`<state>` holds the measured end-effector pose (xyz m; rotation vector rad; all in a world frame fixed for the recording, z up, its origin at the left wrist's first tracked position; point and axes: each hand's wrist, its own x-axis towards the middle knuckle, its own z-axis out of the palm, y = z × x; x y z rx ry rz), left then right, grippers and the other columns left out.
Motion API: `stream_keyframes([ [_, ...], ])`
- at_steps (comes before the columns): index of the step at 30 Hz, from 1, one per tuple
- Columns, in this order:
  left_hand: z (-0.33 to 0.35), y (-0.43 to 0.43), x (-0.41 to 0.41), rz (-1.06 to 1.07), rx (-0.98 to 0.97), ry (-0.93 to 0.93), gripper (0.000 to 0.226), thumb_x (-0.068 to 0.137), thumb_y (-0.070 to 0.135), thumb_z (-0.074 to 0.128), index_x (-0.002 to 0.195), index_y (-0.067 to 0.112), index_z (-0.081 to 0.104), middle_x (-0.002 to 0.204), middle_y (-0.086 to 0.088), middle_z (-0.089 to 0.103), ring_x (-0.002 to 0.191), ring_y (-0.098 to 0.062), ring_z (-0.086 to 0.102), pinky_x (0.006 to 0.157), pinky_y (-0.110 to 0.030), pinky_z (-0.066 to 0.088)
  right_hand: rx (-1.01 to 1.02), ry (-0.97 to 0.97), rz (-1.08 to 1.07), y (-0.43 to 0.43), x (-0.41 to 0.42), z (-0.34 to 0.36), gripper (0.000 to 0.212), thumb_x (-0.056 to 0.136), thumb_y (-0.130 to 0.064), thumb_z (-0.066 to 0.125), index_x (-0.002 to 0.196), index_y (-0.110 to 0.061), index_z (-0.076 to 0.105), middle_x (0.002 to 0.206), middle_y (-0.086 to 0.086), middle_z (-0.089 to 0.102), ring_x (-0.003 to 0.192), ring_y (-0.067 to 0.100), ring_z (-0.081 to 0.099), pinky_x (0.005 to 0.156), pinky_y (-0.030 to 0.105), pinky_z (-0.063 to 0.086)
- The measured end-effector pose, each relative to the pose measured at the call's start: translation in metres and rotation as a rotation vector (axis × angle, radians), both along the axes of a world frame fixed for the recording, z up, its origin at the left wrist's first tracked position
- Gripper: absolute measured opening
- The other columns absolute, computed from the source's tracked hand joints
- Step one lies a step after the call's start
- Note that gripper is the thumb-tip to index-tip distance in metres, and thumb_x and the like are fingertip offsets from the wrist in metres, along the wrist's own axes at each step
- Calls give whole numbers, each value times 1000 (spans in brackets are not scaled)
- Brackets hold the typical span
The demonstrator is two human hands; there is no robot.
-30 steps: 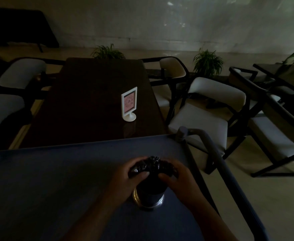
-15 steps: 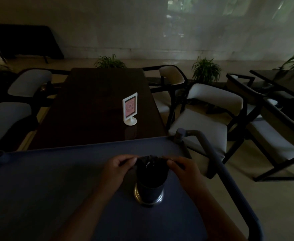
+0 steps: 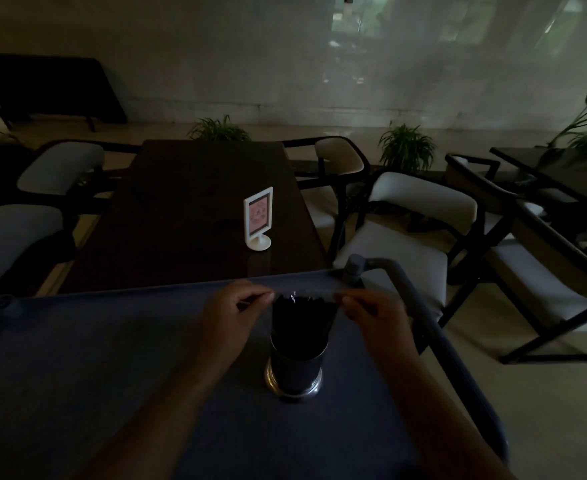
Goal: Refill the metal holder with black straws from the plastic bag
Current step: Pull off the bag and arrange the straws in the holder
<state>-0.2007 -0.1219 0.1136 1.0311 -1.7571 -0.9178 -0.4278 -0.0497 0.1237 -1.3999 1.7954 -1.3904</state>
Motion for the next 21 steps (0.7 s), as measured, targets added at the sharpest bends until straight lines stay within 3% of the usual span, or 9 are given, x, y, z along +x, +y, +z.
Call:
stream_keyframes([
  [4, 21, 4, -2, 8, -79, -18, 18, 86, 17, 67, 88, 35, 68, 87, 14, 69, 87, -1, 66, 74, -9, 49, -49, 51, -8, 0, 1, 19, 14, 89, -3, 65, 94, -9, 76, 80, -15, 68, 74, -17, 62, 69, 0, 43],
  [11, 40, 5, 0, 20, -85, -20, 10, 86, 13, 67, 91, 21, 72, 87, 12, 69, 86, -1, 65, 72, -10, 50, -65, 98, -5, 6, 1, 36, 24, 90, -9, 64, 88, -32, 71, 76, -21, 69, 76, -11, 66, 67, 4, 46],
  [18, 67, 6, 1, 14, -77, 22, 8, 88, 12, 65, 92, 14, 72, 88, 6, 70, 87, -5, 66, 71, -5, 48, -125, 78, -1, 5, 2, 58, 15, 90, -4, 63, 92, -14, 75, 82, -5, 72, 71, -12, 64, 66, 6, 46],
  [21, 77, 4, 2, 10, -82, 38, 8, 89, 14, 64, 93, 13, 72, 91, 2, 71, 91, -6, 67, 75, -12, 51, -147, 79, 39, 5, 4, 71, 19, 91, -6, 61, 90, -20, 74, 82, -10, 73, 72, -8, 66, 65, 5, 48],
])
